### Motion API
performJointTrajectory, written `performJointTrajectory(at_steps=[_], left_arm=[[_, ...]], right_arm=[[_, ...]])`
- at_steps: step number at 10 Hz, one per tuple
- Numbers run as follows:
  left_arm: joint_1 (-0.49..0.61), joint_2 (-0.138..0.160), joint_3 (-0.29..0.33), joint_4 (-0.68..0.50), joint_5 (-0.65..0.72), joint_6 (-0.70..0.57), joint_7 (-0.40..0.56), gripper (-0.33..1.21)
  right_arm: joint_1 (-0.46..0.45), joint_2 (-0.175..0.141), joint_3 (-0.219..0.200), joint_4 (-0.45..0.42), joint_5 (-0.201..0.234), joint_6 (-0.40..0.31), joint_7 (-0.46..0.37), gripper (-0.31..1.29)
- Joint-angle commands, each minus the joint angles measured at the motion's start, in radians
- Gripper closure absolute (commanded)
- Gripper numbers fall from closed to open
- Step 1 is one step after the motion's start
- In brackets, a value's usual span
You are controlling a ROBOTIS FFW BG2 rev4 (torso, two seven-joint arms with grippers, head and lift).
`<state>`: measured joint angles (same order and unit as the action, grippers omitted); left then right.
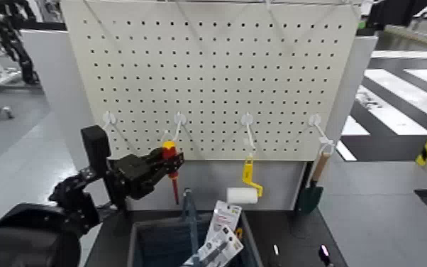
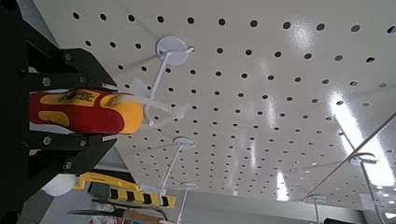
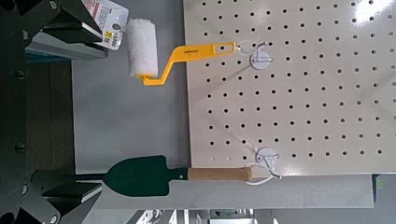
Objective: Put the red screwdriver into the crate.
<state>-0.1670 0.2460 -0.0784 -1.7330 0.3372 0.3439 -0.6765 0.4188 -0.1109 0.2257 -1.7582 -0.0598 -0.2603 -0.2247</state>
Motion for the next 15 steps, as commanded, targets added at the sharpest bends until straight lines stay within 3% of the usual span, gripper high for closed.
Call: performJointTrajectory(at_steps=[1, 5, 8, 10, 15], left_arm=[[0.046, -0.007, 0.037, -0.112, -0.020, 0.056, 0.005, 1.18], [0.116, -0.008, 0.106, -0.232, -0.015, 0.175, 0.009, 1.18], [0.190, -0.040, 0.151, -0.235, 0.056, 0.168, 0.025, 1.18], [0.238, -0.056, 0.151, -0.212, 0.120, 0.112, 0.038, 1.18], [0.308, -0.060, 0.134, -0.134, 0.194, 0.110, 0.038, 1.18]], right_arm=[[0.000, -0.001, 0.000, 0.000, -0.002, 0.004, 0.001, 0.17], [-0.003, -0.004, 0.000, 0.000, -0.002, 0.010, 0.001, 0.17], [-0.003, -0.004, 0.000, 0.002, -0.003, 0.010, 0.001, 0.17], [-0.002, -0.004, 0.000, 0.002, -0.003, 0.010, 0.002, 0.17], [-0.002, -0.006, 0.000, -0.001, -0.005, 0.010, 0.002, 0.17]])
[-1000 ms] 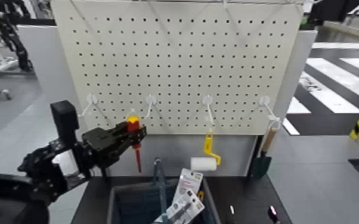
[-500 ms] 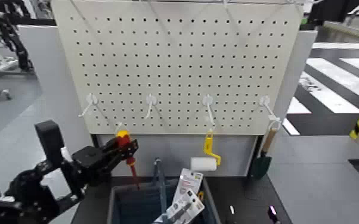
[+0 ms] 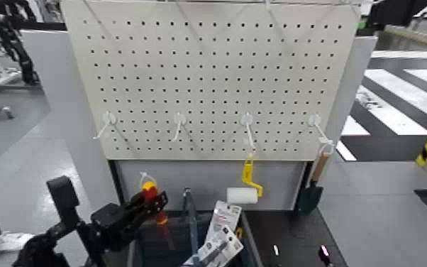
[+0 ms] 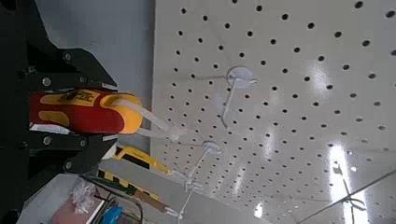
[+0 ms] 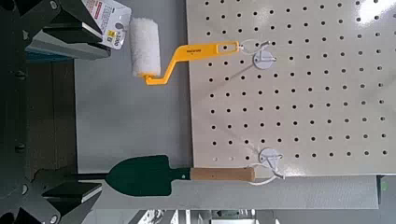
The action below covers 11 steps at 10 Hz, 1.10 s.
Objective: Put the red screwdriver into the crate.
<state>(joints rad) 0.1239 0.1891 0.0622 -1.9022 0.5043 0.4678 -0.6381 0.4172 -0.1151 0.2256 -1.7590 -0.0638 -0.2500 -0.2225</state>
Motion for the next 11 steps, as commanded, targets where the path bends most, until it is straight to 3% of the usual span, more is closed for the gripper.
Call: performJointTrajectory(at_steps=[1, 5, 9, 10, 11], left_arm=[[0.023, -0.008, -0.013, 0.069, 0.053, -0.041, 0.000, 1.18], [0.036, -0.017, -0.056, 0.187, 0.163, -0.110, -0.002, 1.18], [0.036, -0.019, -0.078, 0.233, 0.206, -0.104, 0.000, 1.18], [0.034, -0.019, -0.079, 0.236, 0.230, -0.104, 0.000, 1.09], [0.036, -0.019, -0.082, 0.238, 0.253, -0.120, 0.000, 0.79]], right_arm=[[0.000, -0.002, 0.000, -0.001, -0.001, 0.000, 0.000, 0.17], [0.000, -0.002, 0.000, -0.002, -0.001, 0.000, 0.000, 0.17], [0.000, 0.000, 0.000, -0.002, -0.002, -0.002, 0.000, 0.17], [0.000, 0.000, 0.000, -0.001, -0.002, -0.002, 0.000, 0.17], [0.000, 0.000, 0.001, -0.002, -0.002, -0.002, 0.000, 0.17]])
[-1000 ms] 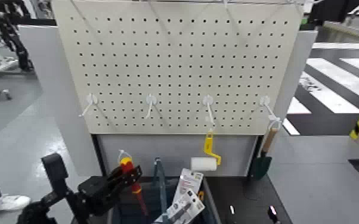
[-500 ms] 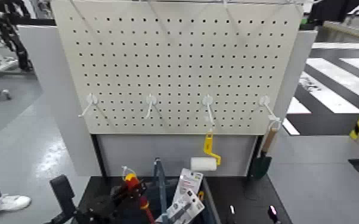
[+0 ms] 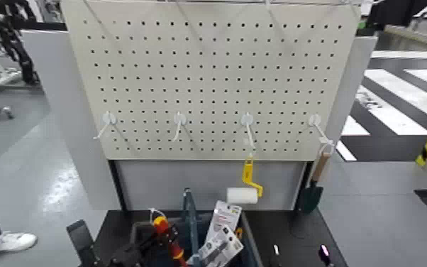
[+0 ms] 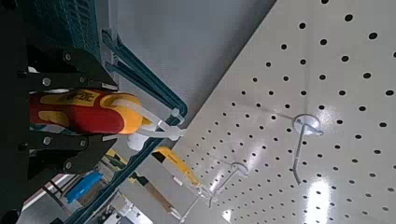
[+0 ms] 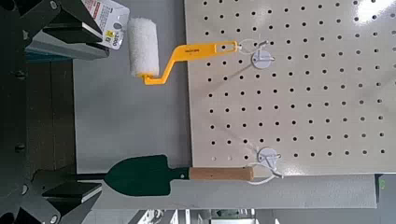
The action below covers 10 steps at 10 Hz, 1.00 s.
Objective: Put the red screwdriver into the crate.
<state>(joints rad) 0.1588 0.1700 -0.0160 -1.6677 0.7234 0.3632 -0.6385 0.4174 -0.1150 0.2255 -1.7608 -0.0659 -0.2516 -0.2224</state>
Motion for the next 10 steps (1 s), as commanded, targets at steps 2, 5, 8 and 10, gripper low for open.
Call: performJointTrajectory(at_steps=[2, 5, 8, 10], left_arm=[[0.001, 0.002, -0.007, 0.000, 0.047, -0.055, 0.000, 0.19], [0.007, 0.003, -0.005, -0.003, 0.045, -0.118, 0.013, 0.13], [0.044, -0.001, 0.008, -0.046, -0.033, -0.239, 0.105, 0.13], [0.094, -0.029, 0.037, -0.099, -0.150, -0.329, 0.238, 0.13]], right_arm=[[0.001, 0.000, 0.002, 0.001, -0.002, 0.000, 0.000, 0.17], [0.000, 0.000, 0.000, 0.000, -0.002, 0.000, 0.000, 0.17], [0.001, 0.000, 0.000, -0.002, -0.002, 0.002, 0.000, 0.17], [0.003, 0.000, -0.002, -0.002, -0.002, 0.000, 0.002, 0.17]])
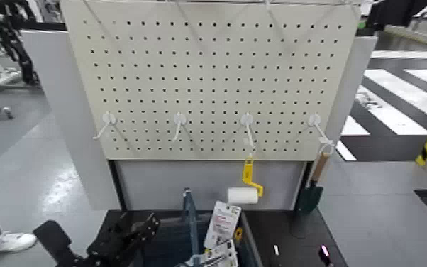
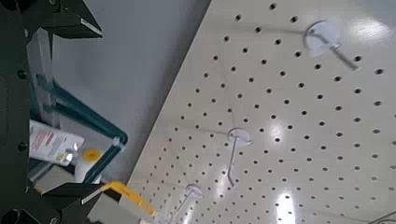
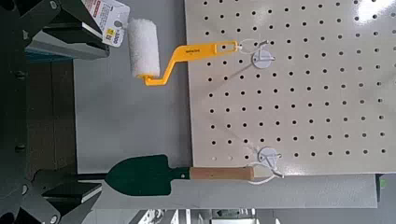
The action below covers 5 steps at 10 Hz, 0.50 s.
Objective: Put the red screwdriver into the crate.
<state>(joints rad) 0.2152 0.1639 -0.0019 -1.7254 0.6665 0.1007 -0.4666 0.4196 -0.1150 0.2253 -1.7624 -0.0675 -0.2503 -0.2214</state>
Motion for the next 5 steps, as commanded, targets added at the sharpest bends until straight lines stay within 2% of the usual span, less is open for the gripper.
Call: performJointTrajectory(at_steps=[1, 3, 5], left_arm=[[0.056, -0.038, 0.040, -0.066, -0.168, -0.085, 0.109, 0.13], [0.090, -0.057, 0.046, -0.065, -0.275, -0.165, 0.184, 0.13], [0.125, -0.089, 0.046, -0.051, -0.406, -0.231, 0.258, 0.13]], right_arm=[[0.001, 0.000, -0.001, 0.000, 0.000, -0.001, 0.002, 0.17], [0.001, 0.000, -0.003, 0.000, 0.000, -0.003, 0.005, 0.17], [0.001, 0.000, -0.006, 0.000, 0.000, -0.004, 0.007, 0.17]])
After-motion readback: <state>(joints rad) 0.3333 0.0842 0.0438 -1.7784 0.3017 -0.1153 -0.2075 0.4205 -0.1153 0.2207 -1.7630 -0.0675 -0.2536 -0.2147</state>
